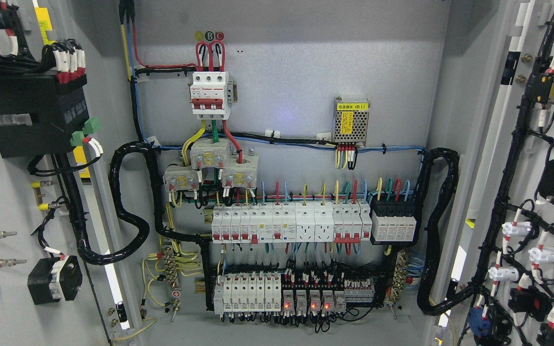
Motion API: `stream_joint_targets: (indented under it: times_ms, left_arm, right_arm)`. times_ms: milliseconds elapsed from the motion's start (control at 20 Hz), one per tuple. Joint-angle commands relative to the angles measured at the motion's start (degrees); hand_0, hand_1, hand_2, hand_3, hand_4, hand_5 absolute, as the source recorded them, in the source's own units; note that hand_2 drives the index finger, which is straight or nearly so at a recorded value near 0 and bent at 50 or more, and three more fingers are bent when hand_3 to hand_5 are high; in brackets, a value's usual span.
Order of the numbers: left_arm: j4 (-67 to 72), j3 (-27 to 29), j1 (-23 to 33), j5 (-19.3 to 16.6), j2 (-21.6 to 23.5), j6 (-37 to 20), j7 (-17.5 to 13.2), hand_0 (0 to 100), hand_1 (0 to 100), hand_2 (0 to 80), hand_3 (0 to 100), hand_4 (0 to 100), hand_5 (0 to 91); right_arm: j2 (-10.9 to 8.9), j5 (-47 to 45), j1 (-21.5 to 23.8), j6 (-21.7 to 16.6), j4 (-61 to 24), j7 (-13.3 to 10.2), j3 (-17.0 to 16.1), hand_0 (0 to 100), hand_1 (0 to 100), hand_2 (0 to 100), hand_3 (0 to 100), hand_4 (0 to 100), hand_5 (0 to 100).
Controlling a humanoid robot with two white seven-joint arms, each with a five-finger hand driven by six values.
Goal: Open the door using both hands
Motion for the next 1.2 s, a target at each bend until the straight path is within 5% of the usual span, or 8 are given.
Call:
stream_joint_targets:
  times_ms: [0, 150, 350, 451, 601, 751, 1051, 1152]
  left_arm:
    - [-4.3, 0.1, 0.0, 0.0, -1.0, 0.1, 0.0, 0, 0, 0.0, 0, 0, 0.0]
    - [-11.7, 0.1, 3.3, 0.0, -0.9, 0.0, 0.0, 0, 0, 0.0, 0, 0, 0.0]
    - [-32.8, 0.1, 11.7, 0.0, 1.1, 0.0, 0.0, 0, 0, 0.0, 0, 0, 0.0]
    - [-43.3, 0.7, 15.3, 0.1, 1.8, 0.0, 0.0, 0, 0, 0.0, 0, 0, 0.0]
    - [-57.3, 3.2, 19.7, 0.2, 2.0, -0.1, 0.0, 0, 0, 0.0, 0, 0, 0.0]
    - [-72.6, 3.4, 24.0, 0.2, 2.2, -0.3, -1.3, 0, 0, 0.0, 0, 0, 0.0]
    - [-90.1, 3.7, 27.3, 0.3, 4.0, -0.5, -20.9, 0, 0, 0.0, 0, 0, 0.0]
    - [-96.7, 3.7, 28.2, 0.2, 4.7, -1.4, -22.4, 0, 0, 0.0, 0, 0, 0.0]
  right_arm:
    - [-5.37, 0.2, 7.3, -0.5, -0.1, 0.2, -15.8, 22, 7, 0, 0, 0, 0]
    - [-10.11, 0.3, 12.6, -0.8, -5.5, -0.7, -19.4, 22, 7, 0, 0, 0, 0]
    - [-14.51, 0.3, 23.2, -4.8, -14.7, -10.9, -23.0, 22, 7, 0, 0, 0, 0]
    - [-17.5, 0.3, 27.8, -7.3, -19.2, -13.7, -23.3, 22, 7, 0, 0, 0, 0]
    - [-18.22, 0.4, 33.4, -8.8, -24.6, -14.2, -24.1, 22, 7, 0, 0, 0, 0]
    - [-18.74, 0.3, 40.0, -11.5, -29.2, -14.2, -28.7, 22, 7, 0, 0, 0, 0]
    - [-21.38, 0.0, 49.3, -23.3, -33.5, -14.1, -36.3, 22, 7, 0, 0, 0, 0]
    - [-21.38, -0.1, 52.4, -28.5, -33.6, -14.1, -38.0, 22, 7, 0, 0, 0, 0]
